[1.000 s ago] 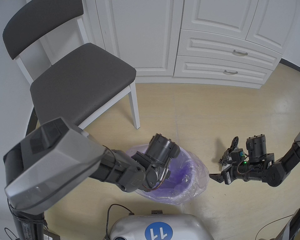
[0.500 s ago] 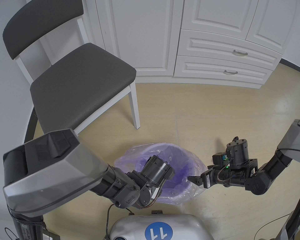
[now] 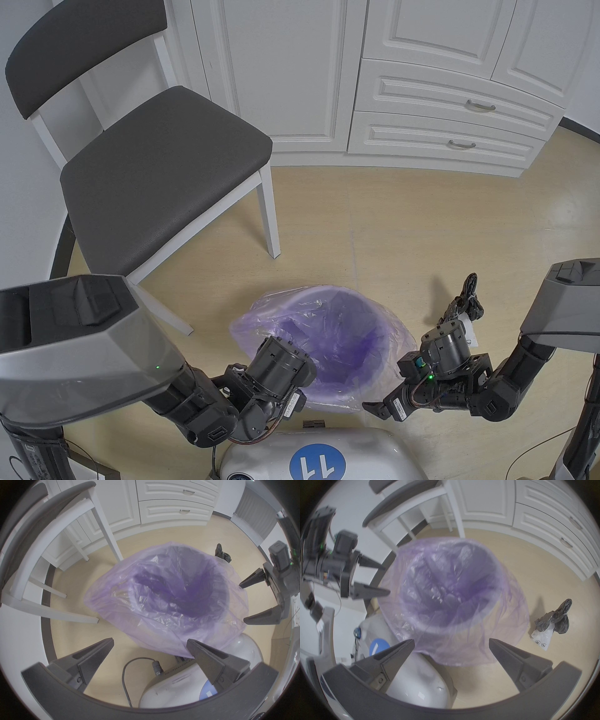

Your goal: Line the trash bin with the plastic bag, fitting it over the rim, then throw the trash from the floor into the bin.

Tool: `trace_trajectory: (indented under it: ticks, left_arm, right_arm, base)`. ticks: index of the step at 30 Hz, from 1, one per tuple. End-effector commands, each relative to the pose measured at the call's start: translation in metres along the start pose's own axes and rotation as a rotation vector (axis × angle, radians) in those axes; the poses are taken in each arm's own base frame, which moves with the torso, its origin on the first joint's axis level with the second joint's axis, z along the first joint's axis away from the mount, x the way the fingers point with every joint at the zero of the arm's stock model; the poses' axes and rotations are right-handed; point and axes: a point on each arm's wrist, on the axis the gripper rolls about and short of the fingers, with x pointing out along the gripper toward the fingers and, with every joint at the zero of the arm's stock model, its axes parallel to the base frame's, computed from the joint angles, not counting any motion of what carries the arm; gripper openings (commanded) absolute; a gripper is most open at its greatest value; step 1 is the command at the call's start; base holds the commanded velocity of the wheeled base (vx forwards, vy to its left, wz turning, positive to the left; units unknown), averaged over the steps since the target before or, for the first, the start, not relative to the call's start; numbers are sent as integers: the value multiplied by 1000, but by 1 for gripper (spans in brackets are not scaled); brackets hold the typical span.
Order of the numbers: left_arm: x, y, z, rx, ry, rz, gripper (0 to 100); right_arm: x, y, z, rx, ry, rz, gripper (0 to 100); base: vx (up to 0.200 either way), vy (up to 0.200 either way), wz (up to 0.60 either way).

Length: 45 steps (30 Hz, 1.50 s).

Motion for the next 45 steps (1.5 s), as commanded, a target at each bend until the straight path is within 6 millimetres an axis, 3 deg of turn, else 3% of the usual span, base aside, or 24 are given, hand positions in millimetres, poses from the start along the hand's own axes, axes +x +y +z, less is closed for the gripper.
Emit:
trace_trajectory:
  ticks: [1,7,15,19,31,36,45]
  left_arm:
    - [3,10,-7,-9,37,-12,100]
    - [14,24,-10,-43,80,-42,100]
    - [46,39,-13,-88,126,-11,100]
    - [64,44,-8,-114,122,6,100]
    - [82,39,17,-230,15,-15,100]
    - [85,37,20,-241,-12,-20,100]
    - [98,36,47,-326,-111,-28,100]
  right_arm:
    - [5,3,-17,-47,69,11,100]
    - [17,4,-25,-57,111,3,100]
    - [47,1,-28,-47,146,-115,100]
    - [58,0,-20,34,112,-153,100]
    - [87,-8,5,207,12,-250,100]
    - [93,-17,10,247,-17,-271,100]
    - [101,-43,32,376,-120,-310,100]
  base:
    - [0,0,0]
    - [0,0,0]
    - [0,0,0]
    - [0,0,0]
    - [0,0,0]
    - [0,0,0]
    - [0,0,0]
